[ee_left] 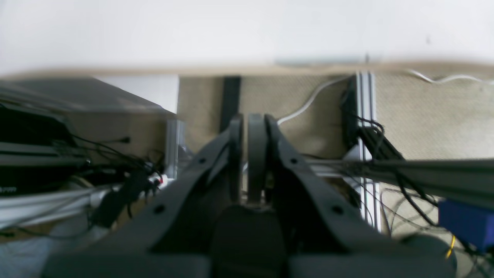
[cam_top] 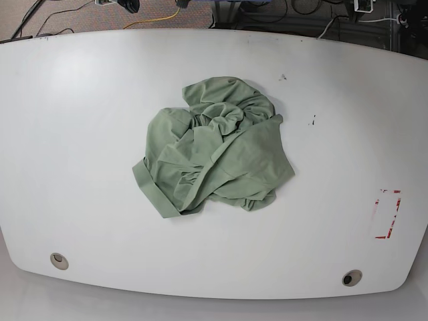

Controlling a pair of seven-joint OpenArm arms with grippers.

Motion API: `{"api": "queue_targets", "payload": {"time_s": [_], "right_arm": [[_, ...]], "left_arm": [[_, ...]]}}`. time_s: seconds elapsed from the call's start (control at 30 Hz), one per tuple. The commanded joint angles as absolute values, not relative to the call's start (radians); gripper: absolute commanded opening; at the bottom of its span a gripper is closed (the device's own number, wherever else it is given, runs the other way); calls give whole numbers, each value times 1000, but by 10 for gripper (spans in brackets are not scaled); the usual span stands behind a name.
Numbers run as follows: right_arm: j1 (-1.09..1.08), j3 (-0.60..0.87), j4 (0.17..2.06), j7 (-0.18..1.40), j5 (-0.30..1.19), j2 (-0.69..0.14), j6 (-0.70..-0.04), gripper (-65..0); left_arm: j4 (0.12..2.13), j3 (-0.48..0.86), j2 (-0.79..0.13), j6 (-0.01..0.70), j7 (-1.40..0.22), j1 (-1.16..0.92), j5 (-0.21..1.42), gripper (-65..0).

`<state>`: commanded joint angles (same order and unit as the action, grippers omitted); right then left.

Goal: Layout the t-shirt on the table in an organized manner, then fold the t-shirt properly

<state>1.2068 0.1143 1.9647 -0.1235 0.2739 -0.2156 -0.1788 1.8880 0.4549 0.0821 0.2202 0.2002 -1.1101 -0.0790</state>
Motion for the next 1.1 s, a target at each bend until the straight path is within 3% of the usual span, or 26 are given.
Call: {"api": "queue_targets", "payload": {"time_s": [0.83,1.1], "right_arm": [[935,-39,2009,-88,274,-214,-174,-637],[792,-114,2009,36,274,-213,-171,-637]], "left_arm": [[1963,455,73,220,196,-881,-87,-646],[1962,453,48,220,196,-750,-90,-503]]}}
